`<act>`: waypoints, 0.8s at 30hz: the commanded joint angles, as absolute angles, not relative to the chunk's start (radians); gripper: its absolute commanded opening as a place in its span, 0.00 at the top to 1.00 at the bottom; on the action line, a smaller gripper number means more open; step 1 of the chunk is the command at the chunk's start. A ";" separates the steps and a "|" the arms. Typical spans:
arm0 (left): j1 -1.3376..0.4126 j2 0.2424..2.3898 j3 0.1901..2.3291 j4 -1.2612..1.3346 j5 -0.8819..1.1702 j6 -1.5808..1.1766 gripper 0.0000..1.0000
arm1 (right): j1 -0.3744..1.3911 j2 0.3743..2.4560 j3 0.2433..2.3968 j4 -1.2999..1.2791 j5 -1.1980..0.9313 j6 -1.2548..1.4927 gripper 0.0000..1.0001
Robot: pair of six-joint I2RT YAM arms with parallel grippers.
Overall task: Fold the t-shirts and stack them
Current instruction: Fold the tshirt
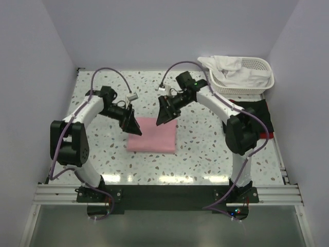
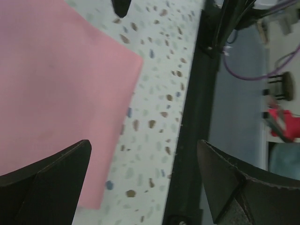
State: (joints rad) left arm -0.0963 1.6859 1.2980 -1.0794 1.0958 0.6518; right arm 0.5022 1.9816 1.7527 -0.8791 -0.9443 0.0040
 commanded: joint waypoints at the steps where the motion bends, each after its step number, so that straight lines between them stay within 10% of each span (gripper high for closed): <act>1: -0.141 1.758 1.149 -1.267 1.331 0.781 0.00 | 0.578 2.048 1.637 -0.749 -1.140 0.211 0.01; 24: -0.095 2.250 1.326 -0.716 1.017 0.232 0.00 | 0.419 2.362 1.659 -0.833 -0.884 0.088 0.01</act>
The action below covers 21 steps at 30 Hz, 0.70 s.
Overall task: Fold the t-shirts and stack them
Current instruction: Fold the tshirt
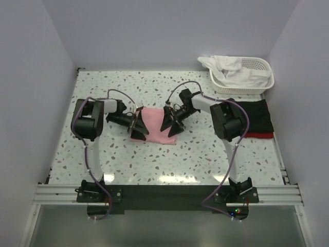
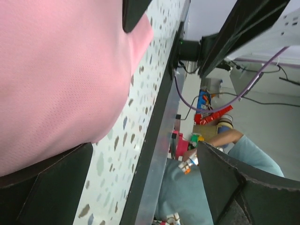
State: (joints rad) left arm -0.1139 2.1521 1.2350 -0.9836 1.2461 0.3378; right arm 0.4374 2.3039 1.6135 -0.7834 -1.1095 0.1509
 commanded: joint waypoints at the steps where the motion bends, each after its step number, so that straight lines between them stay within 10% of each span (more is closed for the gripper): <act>1: -0.095 2.259 1.347 -0.721 1.019 0.230 0.00 | 0.416 2.370 1.689 -0.859 -0.856 0.069 0.01; 21: -0.080 2.124 1.416 -0.859 1.157 0.230 0.00 | 0.557 2.273 1.786 -0.716 -1.023 0.207 0.01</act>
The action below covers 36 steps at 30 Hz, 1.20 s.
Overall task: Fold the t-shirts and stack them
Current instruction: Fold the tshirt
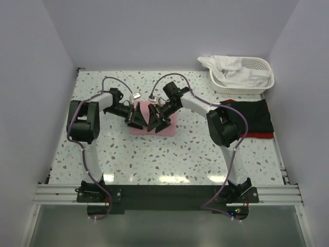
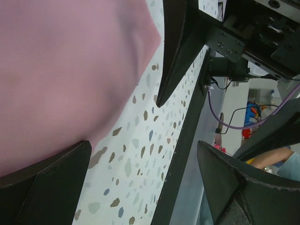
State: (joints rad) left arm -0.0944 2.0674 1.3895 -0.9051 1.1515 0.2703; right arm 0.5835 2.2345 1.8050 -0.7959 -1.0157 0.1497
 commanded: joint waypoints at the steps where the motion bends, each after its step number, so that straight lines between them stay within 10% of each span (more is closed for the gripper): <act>1: -0.080 2.135 1.410 -0.848 1.157 0.221 0.00 | 0.555 2.293 1.783 -0.709 -1.028 0.210 0.01; 14: 0.000 2.181 1.255 -0.837 1.064 0.360 0.00 | 0.442 2.349 1.617 -0.825 -0.980 0.017 0.01; 21: -0.044 2.056 1.483 -1.104 1.148 0.598 0.00 | 0.457 2.243 1.883 -1.045 -1.118 -0.068 0.01; 36: -0.009 2.344 1.755 -0.566 1.057 0.043 0.00 | 0.330 2.538 2.186 -0.698 -0.977 0.172 0.01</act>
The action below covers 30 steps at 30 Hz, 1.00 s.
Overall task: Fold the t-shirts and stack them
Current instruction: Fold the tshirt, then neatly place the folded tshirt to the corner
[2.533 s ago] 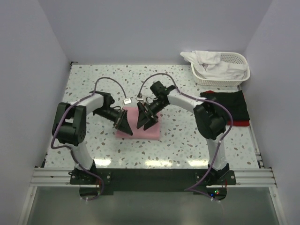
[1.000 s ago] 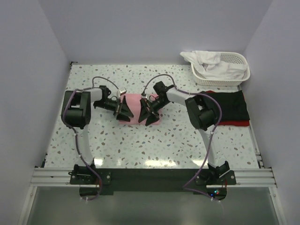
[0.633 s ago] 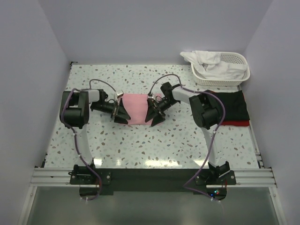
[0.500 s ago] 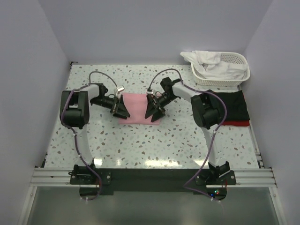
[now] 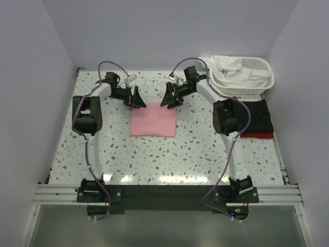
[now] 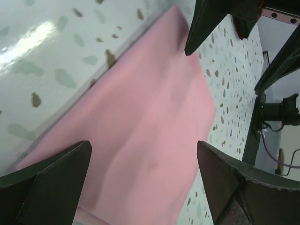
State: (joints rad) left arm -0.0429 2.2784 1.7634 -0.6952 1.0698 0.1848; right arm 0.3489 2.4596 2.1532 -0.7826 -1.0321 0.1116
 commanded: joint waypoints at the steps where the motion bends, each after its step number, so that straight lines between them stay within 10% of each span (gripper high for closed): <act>1: -0.006 2.358 1.752 -0.543 1.063 0.016 0.00 | 0.319 2.551 2.183 -0.654 -0.971 0.181 0.01; 11: 0.000 2.202 1.739 -0.623 0.962 0.153 0.00 | 0.305 2.473 2.174 -0.657 -0.936 0.161 0.01; 21: -0.159 1.594 1.386 -0.365 0.298 0.806 0.00 | 0.322 2.071 2.080 -0.738 -0.507 -0.069 0.01; 30: -0.319 1.399 1.078 -0.357 0.598 1.130 0.00 | 0.299 1.850 1.792 -0.719 -0.382 -0.072 0.01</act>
State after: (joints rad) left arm -0.2714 1.3647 1.1069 -0.2867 0.4953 0.9489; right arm 0.3149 1.8015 1.8236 -0.6613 -0.4095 -0.0597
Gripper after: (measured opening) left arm 0.997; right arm 0.986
